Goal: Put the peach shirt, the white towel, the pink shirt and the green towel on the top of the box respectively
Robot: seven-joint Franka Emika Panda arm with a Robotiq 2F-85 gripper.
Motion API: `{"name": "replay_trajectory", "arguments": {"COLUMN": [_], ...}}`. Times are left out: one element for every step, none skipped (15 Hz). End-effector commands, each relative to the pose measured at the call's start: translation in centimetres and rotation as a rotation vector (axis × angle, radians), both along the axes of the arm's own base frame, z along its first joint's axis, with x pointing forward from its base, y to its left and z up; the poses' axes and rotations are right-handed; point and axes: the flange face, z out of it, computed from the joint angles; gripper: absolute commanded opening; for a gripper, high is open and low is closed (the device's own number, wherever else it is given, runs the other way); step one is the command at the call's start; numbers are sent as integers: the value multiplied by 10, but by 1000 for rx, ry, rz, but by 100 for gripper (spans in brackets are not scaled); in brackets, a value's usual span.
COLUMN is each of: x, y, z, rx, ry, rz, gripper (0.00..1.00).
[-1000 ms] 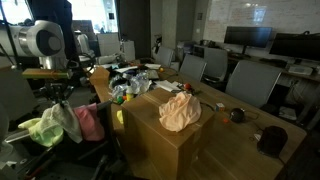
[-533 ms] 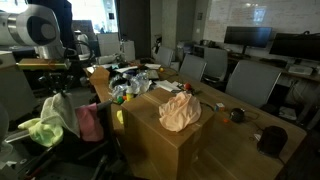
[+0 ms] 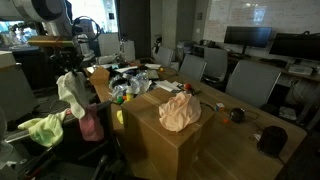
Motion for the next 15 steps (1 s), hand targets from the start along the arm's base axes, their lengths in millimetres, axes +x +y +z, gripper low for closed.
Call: {"name": "replay_trajectory", "arguments": {"x": [25, 35, 43, 54, 63, 73, 82, 90, 99, 107, 115, 122, 130, 136, 142], "y": [-18, -27, -35, -46, -58, -73, -87, -103, -119, -137, -152, -169, -183, -197, -209], "z": [52, 63, 74, 84, 92, 100, 106, 111, 114, 116, 117, 116, 114, 112, 110], "rx": [-27, -35, -41, -46, -52, -58, -64, -67, -66, -59, -55, -50, -47, -44, -44], "ry": [-60, -78, -92, -105, -108, -113, -116, -111, -105, -92, -79, -64, -53, -42, -33], "rz": [-71, -106, -142, -191, -231, -284, -328, -374, -419, -462, -496, -528, -556, -579, -605], "gripper": [3, 3, 3, 3, 3, 3, 3, 3, 3, 3, 3, 3, 3, 3, 3]}}
